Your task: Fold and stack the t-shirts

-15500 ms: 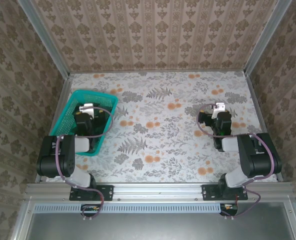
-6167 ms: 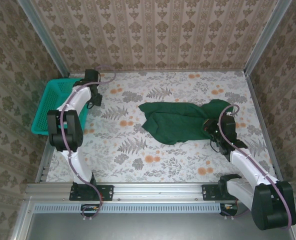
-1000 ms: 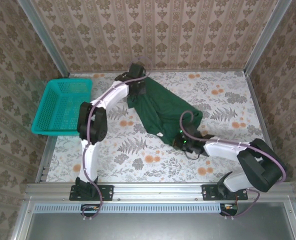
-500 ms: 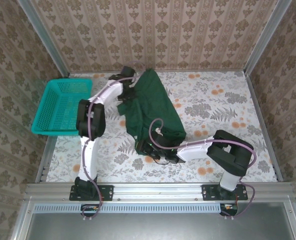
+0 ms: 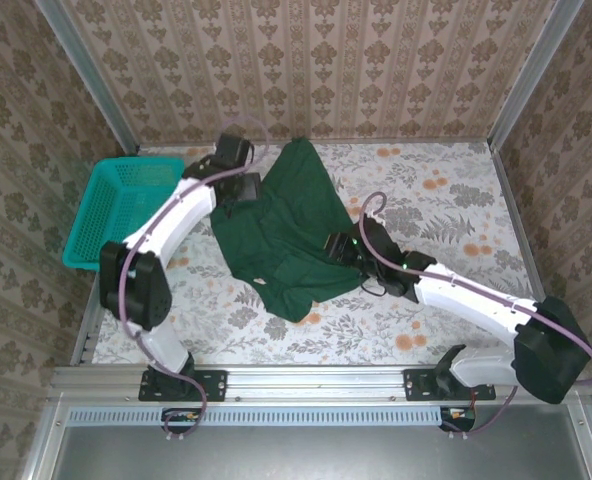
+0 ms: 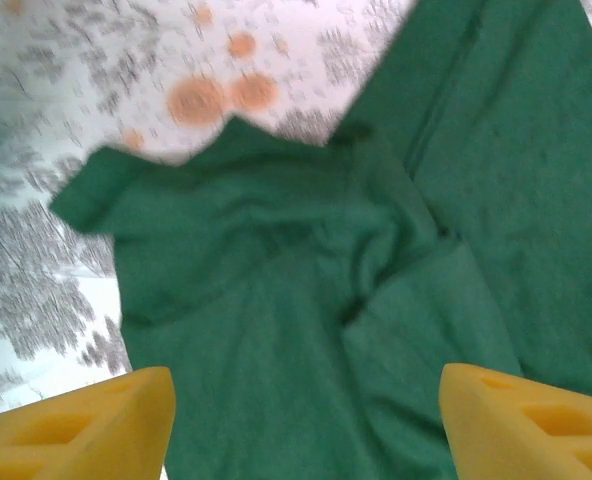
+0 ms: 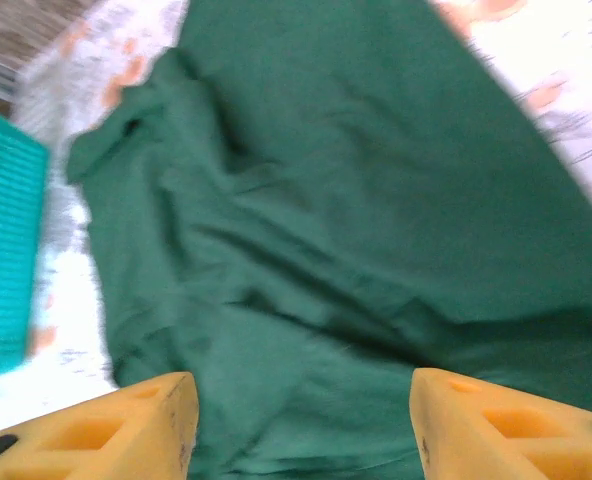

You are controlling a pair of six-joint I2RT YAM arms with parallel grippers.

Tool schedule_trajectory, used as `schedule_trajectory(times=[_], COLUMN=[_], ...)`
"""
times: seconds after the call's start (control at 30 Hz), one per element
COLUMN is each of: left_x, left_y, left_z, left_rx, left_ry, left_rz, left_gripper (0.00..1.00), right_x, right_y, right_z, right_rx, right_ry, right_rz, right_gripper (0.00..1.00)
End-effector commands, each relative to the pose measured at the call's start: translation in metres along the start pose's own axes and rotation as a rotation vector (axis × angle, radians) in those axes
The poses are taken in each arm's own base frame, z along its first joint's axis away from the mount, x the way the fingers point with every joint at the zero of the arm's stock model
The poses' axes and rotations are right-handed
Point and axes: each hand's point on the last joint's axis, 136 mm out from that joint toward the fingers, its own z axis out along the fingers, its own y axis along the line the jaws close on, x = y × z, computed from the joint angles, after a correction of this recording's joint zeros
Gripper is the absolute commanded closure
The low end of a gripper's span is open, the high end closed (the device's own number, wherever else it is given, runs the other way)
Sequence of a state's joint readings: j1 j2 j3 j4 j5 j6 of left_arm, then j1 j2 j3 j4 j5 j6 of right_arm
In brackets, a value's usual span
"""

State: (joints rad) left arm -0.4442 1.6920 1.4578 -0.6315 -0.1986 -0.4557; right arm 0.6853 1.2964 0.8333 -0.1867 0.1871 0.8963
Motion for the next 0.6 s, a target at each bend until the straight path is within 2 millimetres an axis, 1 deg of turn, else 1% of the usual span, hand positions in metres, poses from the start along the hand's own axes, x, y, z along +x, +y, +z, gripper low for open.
schedule_trajectory(times=[0.0,0.1,0.13,0.17,0.23,0.3,0.37,0.47,0.57], left_x=[0.05,0.096,0.108,0.119,0.138,0.154,0.163,0.175,0.183], left_y=[-0.004,0.008,0.015,0.02,0.021,0.019,0.017,0.028,0.04], left_z=[0.01,0.017,0.02,0.022,0.029,0.035,0.041,0.052,0.065], left_rx=[0.018,0.02,0.006,0.002,0.021,0.044,0.053,-0.006,-0.068], left_ry=[0.055,0.106,0.12,0.13,0.17,0.217,0.242,0.265,0.281], left_rz=[-0.055,-0.106,-0.127,-0.147,-0.16,-0.174,-0.183,-0.17,-0.147], left_gripper=[0.31,0.31,0.31,0.31,0.31,0.31,0.32,0.31,0.34], right_x=[0.007,0.025,0.03,0.039,0.049,0.058,0.065,0.072,0.077], right_y=[-0.015,-0.004,-0.001,0.005,0.01,0.015,0.018,0.009,-0.001], right_z=[0.011,0.033,0.04,0.049,0.064,0.08,0.093,0.103,0.109], right_rx=[0.108,0.101,0.096,0.07,0.065,0.071,0.109,0.198,0.236], right_ry=[0.13,0.282,0.317,0.367,0.414,0.456,0.482,0.511,0.529], right_rz=[-0.236,-0.328,-0.342,-0.351,-0.359,-0.393,-0.459,-0.535,-0.541], right_gripper=[0.43,0.48,0.49,0.5,0.52,0.53,0.53,0.5,0.5])
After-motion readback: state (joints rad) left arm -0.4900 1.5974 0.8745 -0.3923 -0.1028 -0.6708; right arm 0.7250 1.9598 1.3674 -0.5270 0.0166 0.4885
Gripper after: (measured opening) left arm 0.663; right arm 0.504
